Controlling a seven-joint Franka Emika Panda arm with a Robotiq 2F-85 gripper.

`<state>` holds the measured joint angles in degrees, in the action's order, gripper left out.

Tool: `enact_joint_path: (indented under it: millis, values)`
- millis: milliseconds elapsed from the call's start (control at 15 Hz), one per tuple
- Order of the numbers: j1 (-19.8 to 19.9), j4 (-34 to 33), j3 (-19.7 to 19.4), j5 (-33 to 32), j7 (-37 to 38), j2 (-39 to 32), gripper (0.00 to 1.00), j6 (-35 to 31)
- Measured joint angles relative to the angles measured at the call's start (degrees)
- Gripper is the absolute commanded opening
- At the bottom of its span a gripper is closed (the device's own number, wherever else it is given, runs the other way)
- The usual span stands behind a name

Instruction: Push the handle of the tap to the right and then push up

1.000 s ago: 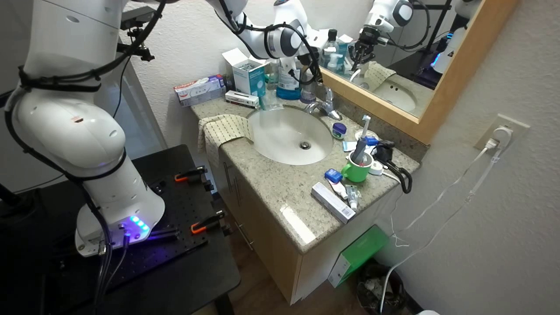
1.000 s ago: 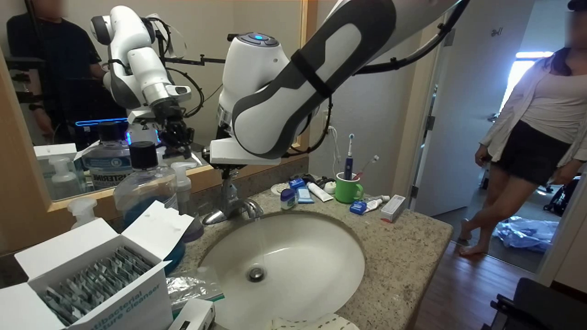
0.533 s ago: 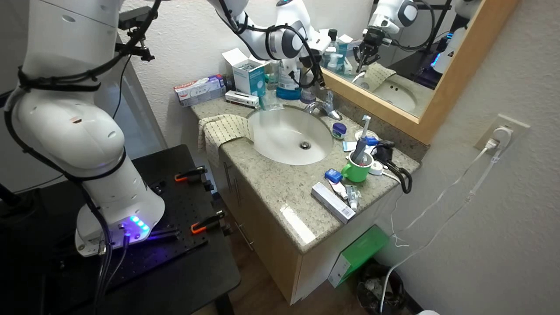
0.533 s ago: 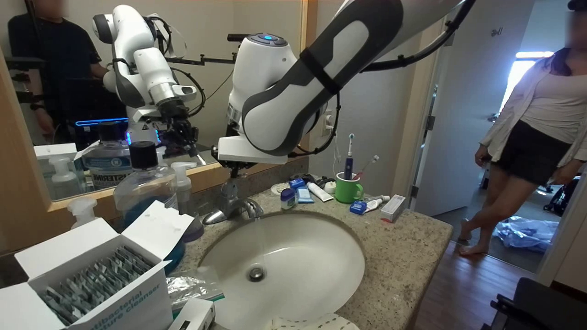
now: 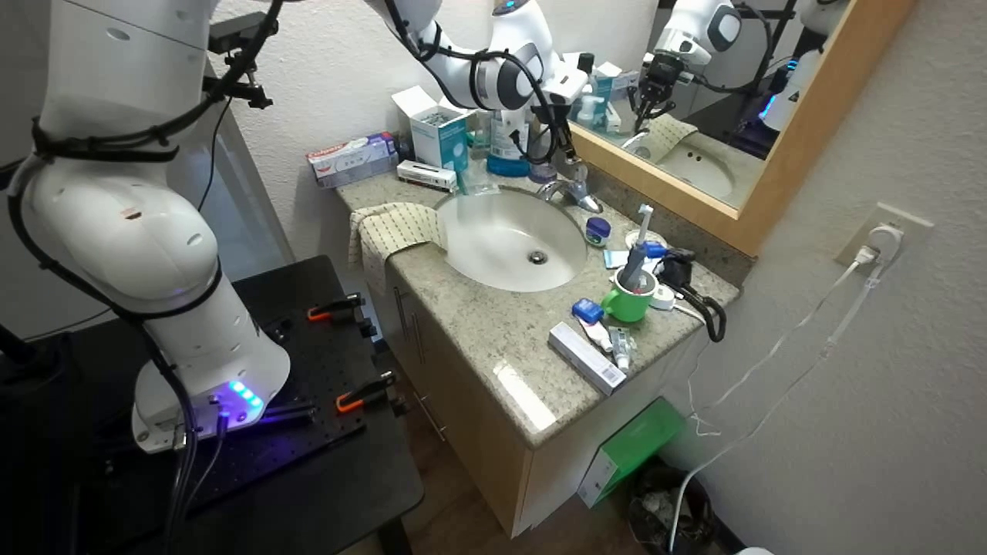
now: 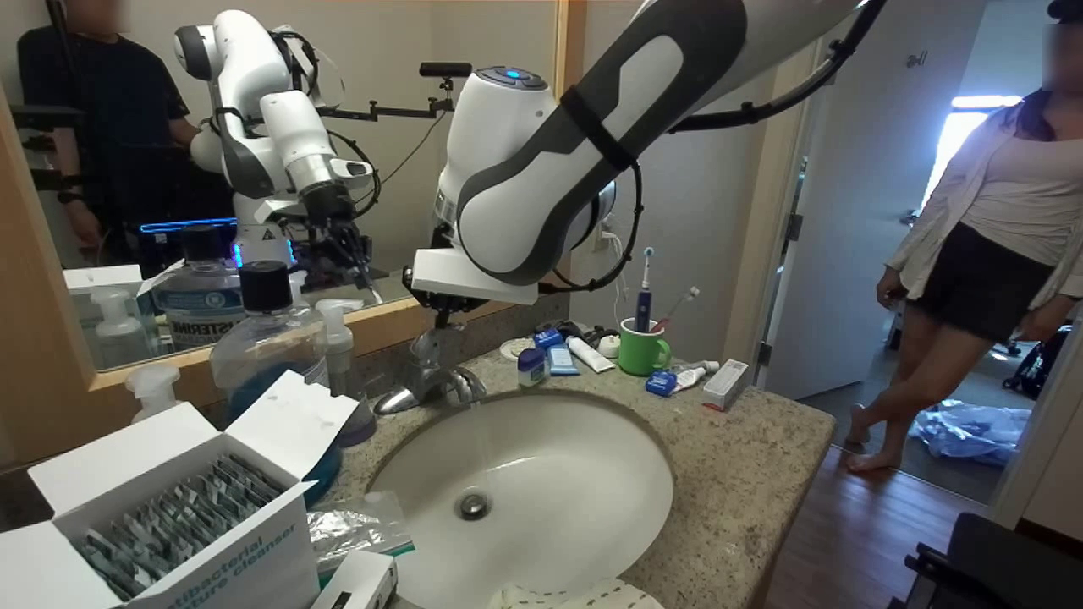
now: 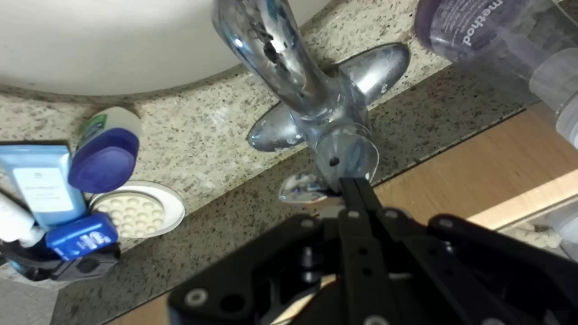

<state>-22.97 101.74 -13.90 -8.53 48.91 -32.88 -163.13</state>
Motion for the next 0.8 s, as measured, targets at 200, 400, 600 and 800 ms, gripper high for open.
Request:
enact_joint_path:
  millis: [200, 400, 600, 800]
  values:
    - [0.2, 0.0, 0.3, 0.7, -0.1, 0.0, 0.01, -0.1]
    - [0.4, 0.0, 0.6, 0.6, -0.4, 0.1, 0.01, -0.2]
    - [0.4, 0.5, 0.7, 0.1, -1.3, 1.1, 0.01, -0.3]
    - [0.0, 2.4, 1.3, -0.7, -2.8, 3.4, 0.01, -0.4]
